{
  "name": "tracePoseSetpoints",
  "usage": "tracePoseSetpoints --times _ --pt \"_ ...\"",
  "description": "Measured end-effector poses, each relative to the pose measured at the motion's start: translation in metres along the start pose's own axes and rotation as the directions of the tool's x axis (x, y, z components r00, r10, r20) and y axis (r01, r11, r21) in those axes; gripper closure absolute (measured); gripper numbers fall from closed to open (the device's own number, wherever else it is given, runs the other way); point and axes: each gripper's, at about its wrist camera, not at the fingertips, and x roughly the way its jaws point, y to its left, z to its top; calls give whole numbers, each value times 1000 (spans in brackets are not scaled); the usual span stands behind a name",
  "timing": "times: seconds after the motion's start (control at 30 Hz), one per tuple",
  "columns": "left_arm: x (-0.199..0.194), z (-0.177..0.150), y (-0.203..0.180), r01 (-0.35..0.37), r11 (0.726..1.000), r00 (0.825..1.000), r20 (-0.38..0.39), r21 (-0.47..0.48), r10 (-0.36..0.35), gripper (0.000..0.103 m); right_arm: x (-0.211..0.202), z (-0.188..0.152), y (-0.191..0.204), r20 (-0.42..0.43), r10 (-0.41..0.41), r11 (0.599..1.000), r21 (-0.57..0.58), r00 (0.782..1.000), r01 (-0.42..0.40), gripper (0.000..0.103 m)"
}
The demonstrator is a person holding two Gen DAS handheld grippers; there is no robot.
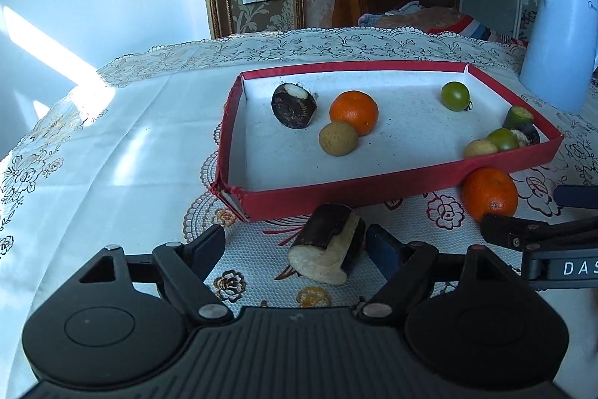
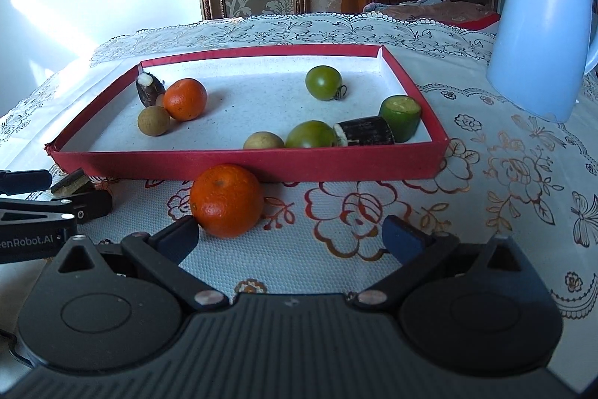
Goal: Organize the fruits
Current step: 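Move the left tool to the dark-skinned white cut piece while the right tool approaches the orange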
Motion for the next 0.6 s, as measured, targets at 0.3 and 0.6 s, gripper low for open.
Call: tracePoseSetpoints --times 0.3,0.6 --pt "-2 -2 -9 -14 998 1000 19 53 13 25 1 1 6 5 11 1000 -25 1000 -11 0" --pt "-1 -1 -9 -12 999 1000 16 41 12 25 4 3 11 -2 -4 999 -43 1000 4 0"
